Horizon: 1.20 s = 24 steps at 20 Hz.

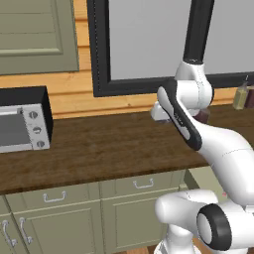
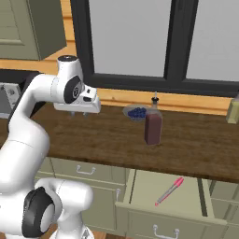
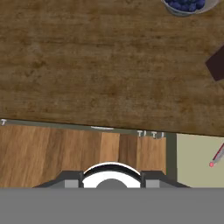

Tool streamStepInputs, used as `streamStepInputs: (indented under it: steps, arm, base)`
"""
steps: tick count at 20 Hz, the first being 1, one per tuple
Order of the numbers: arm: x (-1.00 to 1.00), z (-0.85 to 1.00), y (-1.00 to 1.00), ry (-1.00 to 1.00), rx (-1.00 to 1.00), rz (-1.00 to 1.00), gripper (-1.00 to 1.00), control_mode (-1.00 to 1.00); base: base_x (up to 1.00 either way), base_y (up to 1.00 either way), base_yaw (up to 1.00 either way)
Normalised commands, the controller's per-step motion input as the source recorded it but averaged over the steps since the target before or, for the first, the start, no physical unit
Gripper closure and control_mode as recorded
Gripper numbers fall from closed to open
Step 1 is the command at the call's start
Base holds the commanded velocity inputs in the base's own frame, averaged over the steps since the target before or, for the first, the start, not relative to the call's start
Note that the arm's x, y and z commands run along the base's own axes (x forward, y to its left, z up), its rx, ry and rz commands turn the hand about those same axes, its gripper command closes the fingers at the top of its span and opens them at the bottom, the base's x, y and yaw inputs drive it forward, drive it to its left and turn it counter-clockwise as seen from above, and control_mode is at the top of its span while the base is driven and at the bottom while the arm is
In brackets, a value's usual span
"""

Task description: Pick the tongs from the drawer and place it on the counter.

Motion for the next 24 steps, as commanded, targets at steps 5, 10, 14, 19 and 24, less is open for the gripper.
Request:
streamStepInputs:
  steps: [5, 10, 14, 19, 24]
  arm:
    - [-0.12, -0.17, -0.56, 0.01, 0.02, -0.05, -1.0, -1.0]
    - [-0.58, -0.51, -1.0, 0.07, 0.13, -0.28, -1.0, -1.0]
    - [-0.36, -0.37, -1.0, 0.18, 0.16, -0.25, -1.0, -1.0]
    - [-0.15, -0.37, -1.0, 0.23, 0.18, -0.18, -1.0, -1.0]
    - [-0.35, -0.36, -1.0, 0.15, 0.23, -0.12, -1.0, -1.0]
  base:
    - [0.0, 0.0, 0.0]
    - [0.0, 0.0, 0.0]
    - [0.0, 0.0, 0.0]
    - [0.0, 0.0, 0.0]
    - [0.0, 0.0, 0.0]
